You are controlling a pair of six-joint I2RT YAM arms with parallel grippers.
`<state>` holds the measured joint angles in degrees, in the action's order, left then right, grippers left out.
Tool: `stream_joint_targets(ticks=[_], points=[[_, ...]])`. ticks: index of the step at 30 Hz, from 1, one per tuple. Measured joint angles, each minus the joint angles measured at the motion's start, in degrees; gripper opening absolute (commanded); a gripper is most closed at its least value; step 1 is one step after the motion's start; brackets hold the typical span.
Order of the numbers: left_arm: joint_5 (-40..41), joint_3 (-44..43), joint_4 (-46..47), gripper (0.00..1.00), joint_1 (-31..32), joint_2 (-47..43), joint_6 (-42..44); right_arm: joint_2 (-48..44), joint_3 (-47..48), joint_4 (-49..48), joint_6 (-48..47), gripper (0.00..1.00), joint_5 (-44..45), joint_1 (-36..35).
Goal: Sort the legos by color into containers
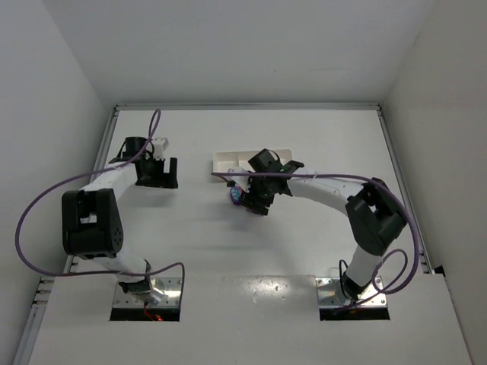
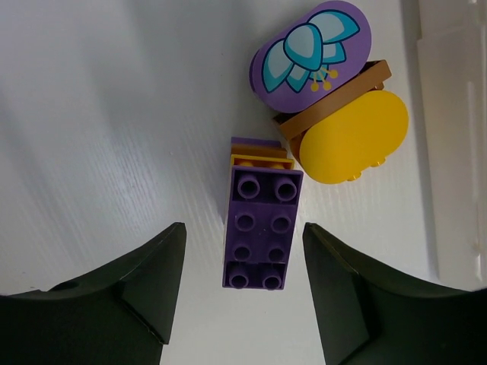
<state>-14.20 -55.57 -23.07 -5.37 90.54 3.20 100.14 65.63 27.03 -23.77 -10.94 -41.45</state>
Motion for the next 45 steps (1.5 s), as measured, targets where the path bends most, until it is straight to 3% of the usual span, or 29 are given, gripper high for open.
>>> stream_joint_targets(ticks=[3, 6, 7, 9, 11, 12, 19, 25, 28, 36, 45], points=[[0.0, 0.0, 0.0, 0.99, 0.0, 0.46, 0.0, 1.09, 0.04, -0.44, 0.02, 0.58, 0.13, 0.02], [0.02, 0.0, 0.0, 0.99, 0.0, 0.59, 0.0, 2.03, 0.11, -0.68, 0.02, 0.42, 0.28, 0.07], [0.04, 0.0, 0.02, 0.99, 0.0, 0.59, 0.0, 2.34, 0.11, -0.85, 0.07, 0.3, 0.33, 0.07], [0.07, 0.0, 0.0, 0.99, 0.0, 0.59, 0.0, 2.73, 0.48, -0.76, 0.11, 0.16, 0.31, 0.07], [0.07, 0.0, 0.0, 0.99, 0.0, 0.59, 0.0, 3.08, 1.03, -0.7, 0.39, 0.04, 0.26, 0.2], [0.07, 0.0, 0.0, 0.99, 0.0, 0.59, 0.0, 3.15, 1.18, -0.59, 0.37, 0.02, 0.24, 0.31], [-2.6, 0.44, 0.07, 0.99, -0.04, -0.26, 1.88, 2.43, 2.93, 3.37, 1.75, 0.0, -3.93, 1.77], [-20.55, 7.08, -0.44, 0.99, -0.15, -12.33, 8.28, -1.73, 9.64, 10.71, 4.76, 0.0, -16.9, 8.52], [-31.47, 7.89, -0.46, 0.93, 0.68, -16.15, 9.86, -1.22, 15.37, 13.97, 5.77, 0.0, -26.95, 11.91], [-50.84, 7.34, -0.83, 0.93, 7.06, -15.85, 9.84, 9.35, 20.46, 19.71, 7.91, 0.0, -51.58, 15.8], [-59.69, 4.2, -0.85, 0.89, 14.01, -9.29, 10.01, 16.63, 22.1, 20.33, 11.43, 0.0, -63.84, 17.38]])
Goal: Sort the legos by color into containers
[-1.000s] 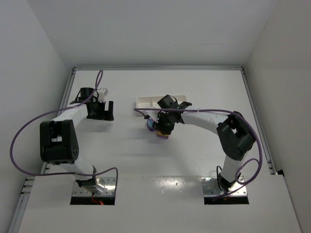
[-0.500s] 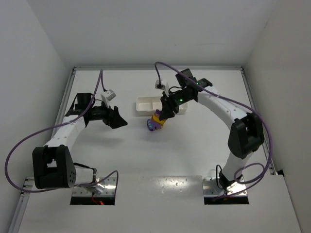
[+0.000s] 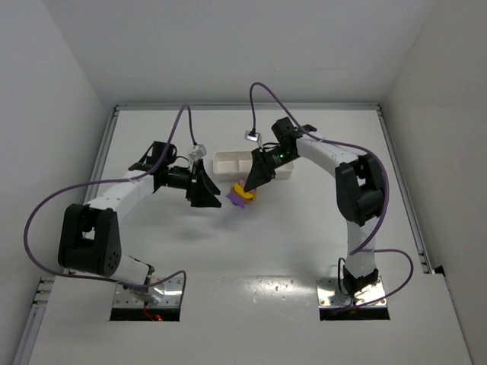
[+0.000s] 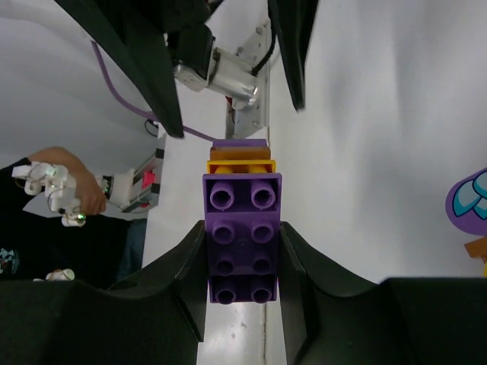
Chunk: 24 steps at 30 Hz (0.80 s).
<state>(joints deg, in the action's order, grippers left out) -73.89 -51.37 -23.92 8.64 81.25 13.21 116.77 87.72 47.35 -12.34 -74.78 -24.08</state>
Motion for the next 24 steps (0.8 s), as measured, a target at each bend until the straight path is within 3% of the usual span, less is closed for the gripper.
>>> stream_joint_targets(ticks=[7, 15, 24], points=[[0.0, -3.76, -0.22, 0.83, 5.66, 6.71, -0.39, 0.0, 1.36, 0.31, 0.55, 0.0, -2.4, 0.33], [0.0, -7.28, -0.15, 0.76, 7.78, 8.96, -1.36, 0.0, 1.38, 0.31, 0.59, 0.0, -2.08, 0.33], [0.07, -9.2, -0.22, 0.43, 9.42, 11.19, -2.8, -0.15, 1.4, 0.2, 0.57, 0.0, -1.25, -0.07]])
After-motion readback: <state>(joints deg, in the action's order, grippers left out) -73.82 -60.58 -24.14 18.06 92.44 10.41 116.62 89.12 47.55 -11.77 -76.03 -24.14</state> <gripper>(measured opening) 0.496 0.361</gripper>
